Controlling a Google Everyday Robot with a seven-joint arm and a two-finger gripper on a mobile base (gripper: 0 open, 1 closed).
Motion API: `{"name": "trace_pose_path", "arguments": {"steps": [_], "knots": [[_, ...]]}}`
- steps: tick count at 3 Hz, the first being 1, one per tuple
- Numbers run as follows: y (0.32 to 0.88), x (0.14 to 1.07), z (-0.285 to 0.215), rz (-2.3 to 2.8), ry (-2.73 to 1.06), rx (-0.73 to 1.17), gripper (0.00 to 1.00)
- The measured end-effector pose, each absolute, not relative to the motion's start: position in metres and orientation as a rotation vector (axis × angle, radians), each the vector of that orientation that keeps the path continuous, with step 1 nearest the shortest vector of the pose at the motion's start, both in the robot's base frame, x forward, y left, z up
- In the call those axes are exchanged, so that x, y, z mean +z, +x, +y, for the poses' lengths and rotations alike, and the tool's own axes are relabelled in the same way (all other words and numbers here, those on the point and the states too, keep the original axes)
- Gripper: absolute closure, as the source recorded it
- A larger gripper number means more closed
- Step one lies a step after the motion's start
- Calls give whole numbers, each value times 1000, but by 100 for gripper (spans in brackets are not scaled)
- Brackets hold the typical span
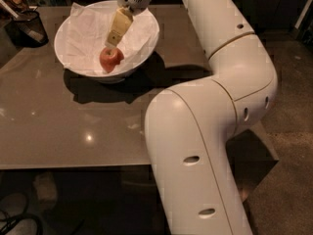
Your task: Pick apple from white bowl
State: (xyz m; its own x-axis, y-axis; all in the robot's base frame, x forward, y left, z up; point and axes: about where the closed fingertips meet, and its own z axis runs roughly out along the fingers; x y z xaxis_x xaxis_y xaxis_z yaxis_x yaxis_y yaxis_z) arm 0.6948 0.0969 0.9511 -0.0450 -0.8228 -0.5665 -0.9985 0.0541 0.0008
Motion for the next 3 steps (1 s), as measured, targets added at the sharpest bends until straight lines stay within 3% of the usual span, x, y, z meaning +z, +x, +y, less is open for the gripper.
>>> {"name": "trace_pose_path", "arguments": {"steps": [3], "knots": [[704,922,98,1978,-1829,591,26]]}}
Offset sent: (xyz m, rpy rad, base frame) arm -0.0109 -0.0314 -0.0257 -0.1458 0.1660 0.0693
